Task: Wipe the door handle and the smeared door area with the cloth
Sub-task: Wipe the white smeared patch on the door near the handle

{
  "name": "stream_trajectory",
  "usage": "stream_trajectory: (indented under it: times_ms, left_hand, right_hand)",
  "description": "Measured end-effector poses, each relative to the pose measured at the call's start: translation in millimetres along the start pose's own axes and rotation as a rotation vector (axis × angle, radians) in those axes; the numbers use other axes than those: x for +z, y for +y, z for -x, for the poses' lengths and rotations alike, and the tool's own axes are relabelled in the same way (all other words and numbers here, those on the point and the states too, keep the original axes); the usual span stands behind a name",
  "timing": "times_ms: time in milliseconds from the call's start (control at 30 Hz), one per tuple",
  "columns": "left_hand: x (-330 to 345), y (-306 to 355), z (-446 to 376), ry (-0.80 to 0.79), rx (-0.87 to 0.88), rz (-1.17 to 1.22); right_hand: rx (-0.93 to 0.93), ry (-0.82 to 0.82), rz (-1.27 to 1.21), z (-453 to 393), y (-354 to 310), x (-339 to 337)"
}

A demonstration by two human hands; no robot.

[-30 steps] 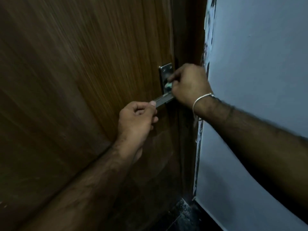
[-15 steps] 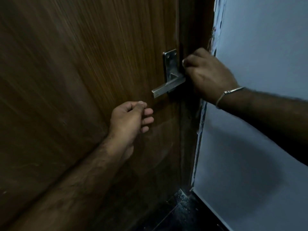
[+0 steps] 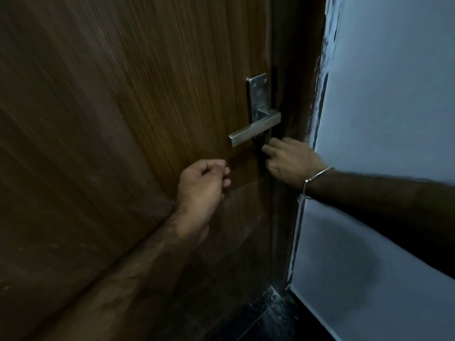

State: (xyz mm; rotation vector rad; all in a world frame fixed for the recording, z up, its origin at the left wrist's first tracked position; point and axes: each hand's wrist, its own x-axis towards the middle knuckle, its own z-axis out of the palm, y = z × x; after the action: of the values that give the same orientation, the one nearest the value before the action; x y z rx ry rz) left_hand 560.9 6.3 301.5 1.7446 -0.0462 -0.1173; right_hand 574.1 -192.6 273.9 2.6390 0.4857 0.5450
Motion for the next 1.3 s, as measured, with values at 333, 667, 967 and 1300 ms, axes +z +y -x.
stream_trajectory:
  times_ms: [333, 667, 967, 1300]
  left_hand:
    - [-8.2, 7.3, -13.1, 0.105, 0.026, 0.003]
    - [-23.3, 9.3, -14.0, 0.190, 0.168, -0.020]
    - [-27.6, 31.4, 5.5, 0.132, 0.090, -0.002]
    - [-30.1, 83.1, 78.3, -0.207, -0.119, 0.357]
  right_hand:
    - [0.981, 0.537, -1.259, -43.3, -95.8, -4.8]
    - [1.194, 0.606, -1.784, -58.8, -116.3, -40.8]
    - [0.996, 0.304, -2.365, -4.8, -93.5, -92.5]
    - [0.835, 0.305, -2.345, 44.2, -65.7, -155.5]
